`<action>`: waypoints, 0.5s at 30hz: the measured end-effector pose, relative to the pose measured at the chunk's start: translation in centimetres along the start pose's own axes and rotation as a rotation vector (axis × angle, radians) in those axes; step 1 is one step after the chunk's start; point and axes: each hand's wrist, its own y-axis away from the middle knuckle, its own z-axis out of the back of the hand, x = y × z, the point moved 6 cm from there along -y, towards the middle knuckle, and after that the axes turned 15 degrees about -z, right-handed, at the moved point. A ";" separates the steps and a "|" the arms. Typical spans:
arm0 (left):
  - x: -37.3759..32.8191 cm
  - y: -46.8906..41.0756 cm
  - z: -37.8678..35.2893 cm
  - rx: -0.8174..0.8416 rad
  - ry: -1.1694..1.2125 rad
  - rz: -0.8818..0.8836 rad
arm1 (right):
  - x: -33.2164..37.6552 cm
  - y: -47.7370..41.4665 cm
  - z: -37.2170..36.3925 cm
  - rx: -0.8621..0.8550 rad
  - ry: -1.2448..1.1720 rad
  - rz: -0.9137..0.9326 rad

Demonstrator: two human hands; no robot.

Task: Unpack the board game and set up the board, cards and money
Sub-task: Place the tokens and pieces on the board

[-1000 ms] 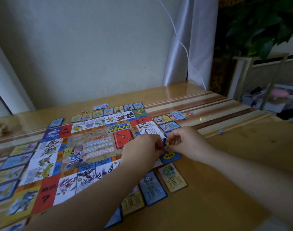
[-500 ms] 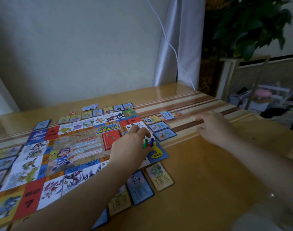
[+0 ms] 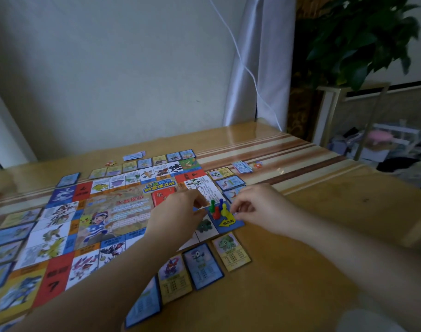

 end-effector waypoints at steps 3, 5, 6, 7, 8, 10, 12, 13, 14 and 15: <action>0.2 0.3 0.2 -0.016 0.001 0.003 | 1.1 0.1 -0.9 0.012 0.052 0.053; 0.4 0.5 0.4 -0.017 0.004 0.005 | 1.4 0.1 -1.2 0.023 0.062 0.054; 0.5 0.5 0.4 -0.016 0.009 0.006 | 1.4 0.2 -1.4 0.028 0.064 0.052; 0.5 0.6 0.5 -0.017 0.017 0.006 | 1.5 0.2 -1.5 0.031 0.068 0.050; 0.5 0.7 0.6 -0.017 0.025 0.006 | 1.6 0.3 -1.5 0.033 0.073 0.047; 0.5 0.8 0.8 -0.016 0.040 0.013 | 1.8 0.5 -1.5 0.041 0.085 0.040; 0.5 1.2 1.0 -0.021 0.052 0.024 | 2.0 0.6 -1.1 0.037 0.087 0.025; 0.5 1.5 1.3 -0.028 0.059 0.031 | 2.2 0.7 -0.7 0.024 0.081 0.019; 0.4 1.8 1.5 -0.037 0.066 0.036 | 2.4 0.8 -0.3 0.001 0.074 0.017; 0.4 2.1 1.8 -0.044 0.074 0.039 | 2.7 0.9 0.0 -0.021 0.070 0.019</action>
